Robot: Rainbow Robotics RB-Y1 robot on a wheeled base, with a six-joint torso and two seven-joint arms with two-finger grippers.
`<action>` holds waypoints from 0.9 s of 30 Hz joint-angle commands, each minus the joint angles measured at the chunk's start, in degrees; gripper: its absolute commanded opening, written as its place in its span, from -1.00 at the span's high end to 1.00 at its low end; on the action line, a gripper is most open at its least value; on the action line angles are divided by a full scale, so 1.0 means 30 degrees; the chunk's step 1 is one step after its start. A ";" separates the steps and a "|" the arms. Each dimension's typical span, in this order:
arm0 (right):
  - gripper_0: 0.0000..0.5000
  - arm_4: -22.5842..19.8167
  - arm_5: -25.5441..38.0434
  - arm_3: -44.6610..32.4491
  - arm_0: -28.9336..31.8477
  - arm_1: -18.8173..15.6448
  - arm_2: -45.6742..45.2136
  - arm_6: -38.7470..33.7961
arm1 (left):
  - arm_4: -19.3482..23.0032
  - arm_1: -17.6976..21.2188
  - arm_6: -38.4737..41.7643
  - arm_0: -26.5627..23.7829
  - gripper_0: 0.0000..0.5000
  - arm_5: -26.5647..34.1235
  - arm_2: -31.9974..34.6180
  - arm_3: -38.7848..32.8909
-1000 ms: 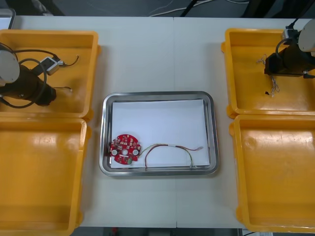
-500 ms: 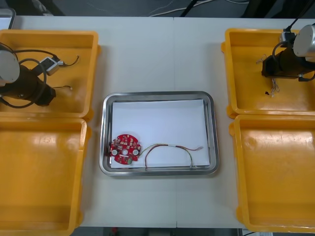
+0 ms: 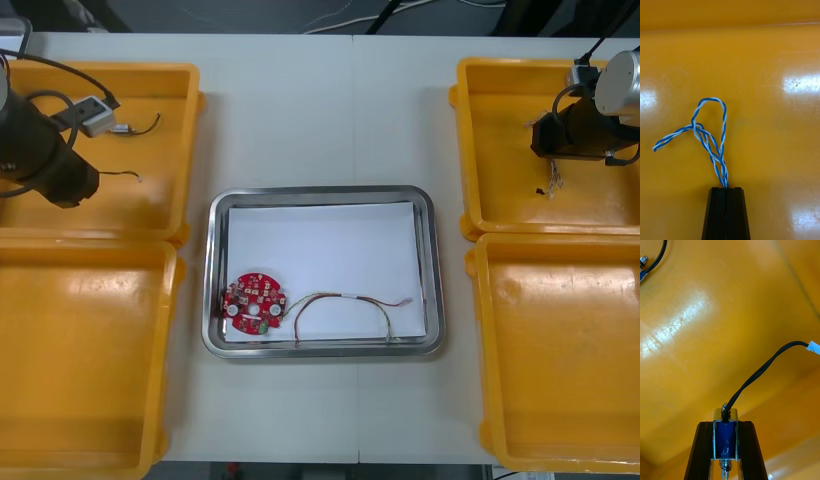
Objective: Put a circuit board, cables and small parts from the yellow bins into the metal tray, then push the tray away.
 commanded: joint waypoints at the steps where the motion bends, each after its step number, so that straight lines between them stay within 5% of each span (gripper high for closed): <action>1: 1.00 0.0232 -0.0148 0.0102 -0.0802 0.0265 0.0356 0.0815 | 0.0298 0.1051 0.5803 -0.1444 1.00 0.2433 0.0427 -0.2217; 9: 1.00 0.0173 0.1493 -0.0836 -0.0978 -0.0321 0.0356 0.1196 | 0.2320 0.1051 1.3830 -0.1942 1.00 0.3094 -0.1887 -0.5469; 14: 1.00 0.0085 0.3543 -0.2330 -0.0978 -0.0819 0.0151 0.1254 | 0.2232 0.0407 1.7024 -0.1942 1.00 0.3094 -0.3323 -0.6670; 27: 1.00 -0.0032 0.7616 -0.4761 -0.0978 -0.1317 -0.1109 0.1635 | -0.2104 -0.2669 2.2326 -0.1912 1.00 0.3094 -0.7541 -0.7080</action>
